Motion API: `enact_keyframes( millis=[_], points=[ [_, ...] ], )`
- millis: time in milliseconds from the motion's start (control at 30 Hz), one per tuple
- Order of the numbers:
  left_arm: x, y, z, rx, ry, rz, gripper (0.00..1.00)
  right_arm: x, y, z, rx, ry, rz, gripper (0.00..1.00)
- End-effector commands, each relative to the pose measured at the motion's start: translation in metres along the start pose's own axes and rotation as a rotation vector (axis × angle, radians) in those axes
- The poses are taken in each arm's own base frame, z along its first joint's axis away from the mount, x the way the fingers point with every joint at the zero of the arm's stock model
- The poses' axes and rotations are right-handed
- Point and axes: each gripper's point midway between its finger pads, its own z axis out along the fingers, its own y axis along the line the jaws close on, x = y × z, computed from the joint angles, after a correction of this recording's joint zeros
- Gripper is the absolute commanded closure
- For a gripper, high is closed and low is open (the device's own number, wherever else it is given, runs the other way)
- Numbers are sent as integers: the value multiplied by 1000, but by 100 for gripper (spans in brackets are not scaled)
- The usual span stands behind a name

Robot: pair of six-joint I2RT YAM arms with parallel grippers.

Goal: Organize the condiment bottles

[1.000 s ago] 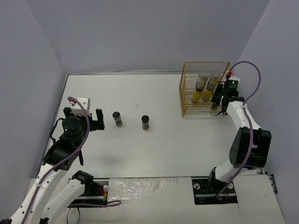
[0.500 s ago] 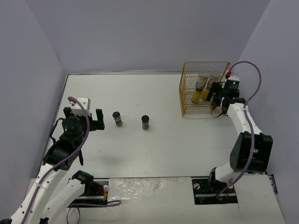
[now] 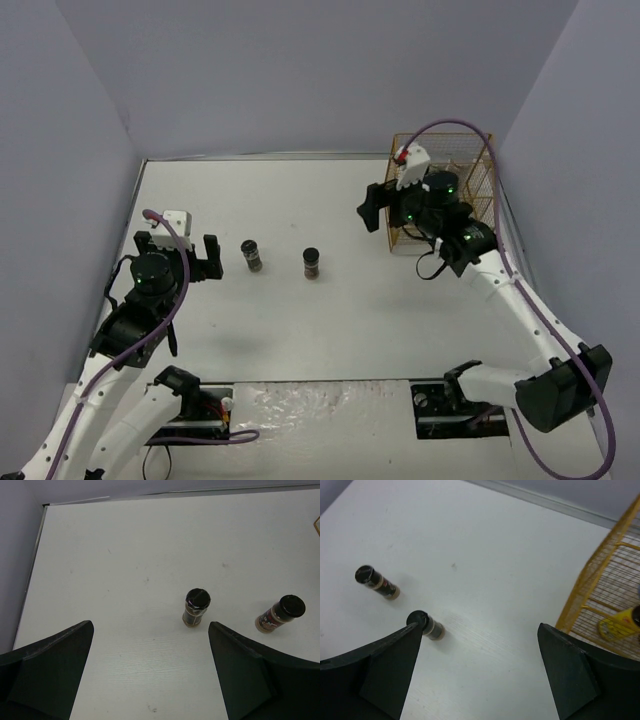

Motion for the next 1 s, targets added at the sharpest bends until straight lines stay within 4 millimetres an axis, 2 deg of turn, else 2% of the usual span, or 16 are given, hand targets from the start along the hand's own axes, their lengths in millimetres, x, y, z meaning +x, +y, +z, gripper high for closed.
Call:
enact_keyframes(
  millis=[0,233,367,433,533,667,867,967],
  points=[
    [-27,-2,-2,8,-71,-21,3,26,59,54,-181,60,-141,2],
    [-25,0,-2,-3,-68,-19,3,75,108,109,-274,168,-228,3],
    [-25,0,-2,-3,-68,-19,3,90,124,124,-297,197,-253,6],
    [-25,0,-2,-1,-68,-18,3,106,130,133,-298,230,-266,10],
    [-26,0,-2,-1,-69,-19,3,124,132,142,-286,267,-273,17],
    [-26,0,-3,-1,-71,-20,3,140,124,144,-236,300,-278,35],
    [-27,-1,-3,4,-73,-23,3,146,109,129,-178,309,-280,46],
    [-26,-1,-3,6,-72,-22,3,144,102,123,-144,303,-283,60]
  ],
)
